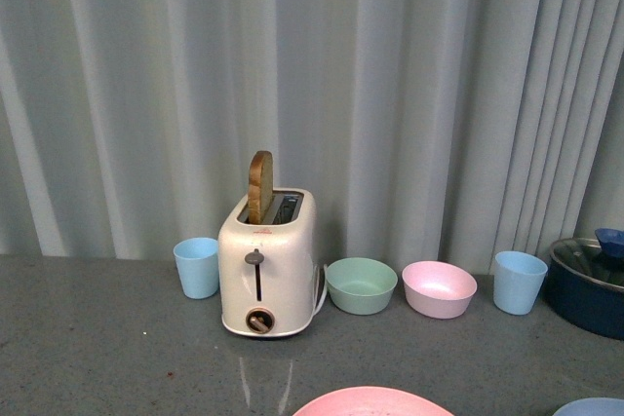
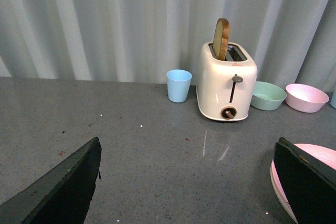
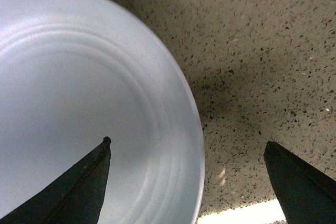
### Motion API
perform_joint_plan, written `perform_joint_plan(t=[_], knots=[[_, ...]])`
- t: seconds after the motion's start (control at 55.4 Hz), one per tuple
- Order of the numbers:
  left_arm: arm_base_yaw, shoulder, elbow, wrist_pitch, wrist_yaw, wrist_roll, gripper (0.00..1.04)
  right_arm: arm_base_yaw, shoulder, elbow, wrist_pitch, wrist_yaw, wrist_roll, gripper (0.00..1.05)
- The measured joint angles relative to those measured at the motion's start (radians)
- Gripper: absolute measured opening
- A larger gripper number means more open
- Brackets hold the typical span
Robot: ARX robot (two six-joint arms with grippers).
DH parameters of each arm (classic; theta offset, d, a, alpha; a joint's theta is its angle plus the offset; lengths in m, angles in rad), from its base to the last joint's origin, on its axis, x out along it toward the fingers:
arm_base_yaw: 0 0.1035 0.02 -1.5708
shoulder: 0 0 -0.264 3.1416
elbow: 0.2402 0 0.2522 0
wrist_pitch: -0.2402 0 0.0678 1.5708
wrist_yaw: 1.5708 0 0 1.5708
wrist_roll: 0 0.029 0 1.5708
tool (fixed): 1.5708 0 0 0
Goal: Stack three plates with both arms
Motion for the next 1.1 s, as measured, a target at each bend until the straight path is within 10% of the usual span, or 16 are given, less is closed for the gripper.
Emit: perform_joint_plan(t=[0.415, 0.903, 1.102], knots=[[0.000, 0.000, 0.000, 0.000, 0.000, 0.000, 0.98, -0.002, 0.082, 0.011, 0.016, -0.031, -0.013, 0.87], [0.000, 0.000, 0.000, 0.000, 0.000, 0.000, 0.98, -0.013, 0.114, -0.007, 0.055, -0.046, 0.010, 0.09], [0.000, 0.000, 0.000, 0.000, 0.000, 0.000, 0.98, -0.023, 0.089, -0.006, 0.053, -0.074, 0.027, 0.03]])
